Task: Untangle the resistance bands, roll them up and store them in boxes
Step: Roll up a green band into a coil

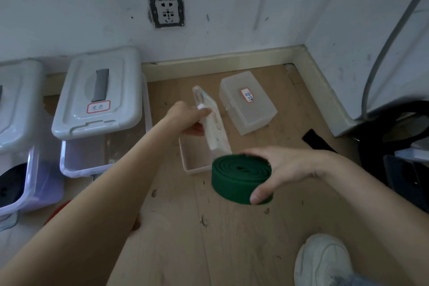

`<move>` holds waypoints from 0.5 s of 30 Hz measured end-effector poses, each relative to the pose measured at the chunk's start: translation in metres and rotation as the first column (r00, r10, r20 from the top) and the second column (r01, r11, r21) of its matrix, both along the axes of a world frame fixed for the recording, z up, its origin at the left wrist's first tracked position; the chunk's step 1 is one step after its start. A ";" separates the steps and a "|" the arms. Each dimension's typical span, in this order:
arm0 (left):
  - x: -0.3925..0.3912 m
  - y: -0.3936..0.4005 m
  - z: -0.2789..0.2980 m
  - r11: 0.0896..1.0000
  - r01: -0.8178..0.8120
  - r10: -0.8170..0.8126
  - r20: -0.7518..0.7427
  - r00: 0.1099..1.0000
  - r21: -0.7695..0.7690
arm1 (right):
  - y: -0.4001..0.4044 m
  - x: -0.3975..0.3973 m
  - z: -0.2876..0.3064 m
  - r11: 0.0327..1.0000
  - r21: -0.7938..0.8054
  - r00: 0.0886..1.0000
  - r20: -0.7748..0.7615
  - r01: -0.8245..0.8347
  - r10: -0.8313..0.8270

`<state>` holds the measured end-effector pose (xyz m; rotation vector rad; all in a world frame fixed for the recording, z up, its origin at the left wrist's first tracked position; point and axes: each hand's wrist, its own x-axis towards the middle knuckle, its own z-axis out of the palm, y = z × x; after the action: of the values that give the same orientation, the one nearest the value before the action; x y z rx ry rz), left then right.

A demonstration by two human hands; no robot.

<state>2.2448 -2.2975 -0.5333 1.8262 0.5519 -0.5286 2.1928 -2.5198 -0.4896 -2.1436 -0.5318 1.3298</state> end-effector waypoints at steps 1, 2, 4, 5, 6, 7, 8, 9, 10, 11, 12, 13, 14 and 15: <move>0.000 -0.005 0.004 0.990 0.012 -0.012 -0.002 1.000 -0.141 | 0.000 -0.003 0.004 0.998 -0.044 0.999 -0.023 -0.040 0.039; 0.000 -0.009 0.007 0.963 0.058 -0.057 0.013 0.998 -0.263 | 0.002 -0.008 0.006 0.997 -0.056 0.998 -0.040 -0.051 0.049; -0.006 -0.010 0.008 0.909 0.196 -0.173 0.096 0.980 -0.368 | 0.010 -0.021 0.004 1.000 -0.003 0.998 -0.056 0.022 -0.022; -0.010 -0.007 0.006 0.899 0.253 -0.216 0.142 0.966 -0.358 | 0.016 -0.027 0.001 0.995 0.043 0.994 -0.066 0.093 -0.090; -0.015 -0.001 0.002 0.906 0.287 -0.239 0.183 0.954 -0.310 | 0.023 -0.033 -0.003 0.982 0.091 0.985 -0.070 0.165 -0.159; -0.021 0.006 -0.004 0.935 0.286 -0.241 0.217 0.946 -0.209 | 0.028 -0.036 -0.009 0.964 0.134 0.973 -0.061 0.229 -0.223; -0.027 0.011 -0.012 0.964 0.258 -0.238 0.234 0.943 -0.060 | 0.032 -0.036 -0.014 0.943 0.171 0.958 -0.049 0.286 -0.282; -0.034 0.017 -0.022 0.960 0.234 -0.264 0.220 0.939 0.156 | 0.035 -0.033 -0.018 0.919 0.198 0.940 -0.043 0.340 -0.338; -0.042 0.022 -0.033 0.902 0.234 -0.312 0.172 0.934 0.363 | 0.038 -0.028 -0.021 0.893 0.219 0.918 -0.038 0.394 -0.396; -0.051 0.025 -0.044 0.836 0.259 -0.360 0.128 0.924 0.483 | 0.042 -0.023 -0.025 0.865 0.231 0.891 -0.025 0.446 -0.453; -0.061 0.025 -0.055 0.794 0.299 -0.414 0.111 0.903 0.530 | 0.047 -0.016 -0.030 0.836 0.240 0.862 -0.012 0.494 -0.506; -0.070 0.023 -0.065 0.764 0.340 -0.469 0.110 0.876 0.548 | 0.053 -0.009 -0.036 0.804 0.246 0.832 -0.016 0.541 -0.555; -0.078 0.021 -0.074 0.755 0.347 -0.486 0.119 0.866 0.556 | 0.061 -0.002 -0.045 0.771 0.249 0.801 -0.040 0.587 -0.597; -0.083 0.018 -0.080 0.768 0.314 -0.461 0.141 0.876 0.558 | 0.071 0.005 -0.054 0.741 0.243 0.772 -0.067 0.627 -0.632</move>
<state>2.1616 -2.2792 -0.6134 2.5211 0.1112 -0.4117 2.1978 -2.4492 -0.5438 -1.8695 0.0457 0.8024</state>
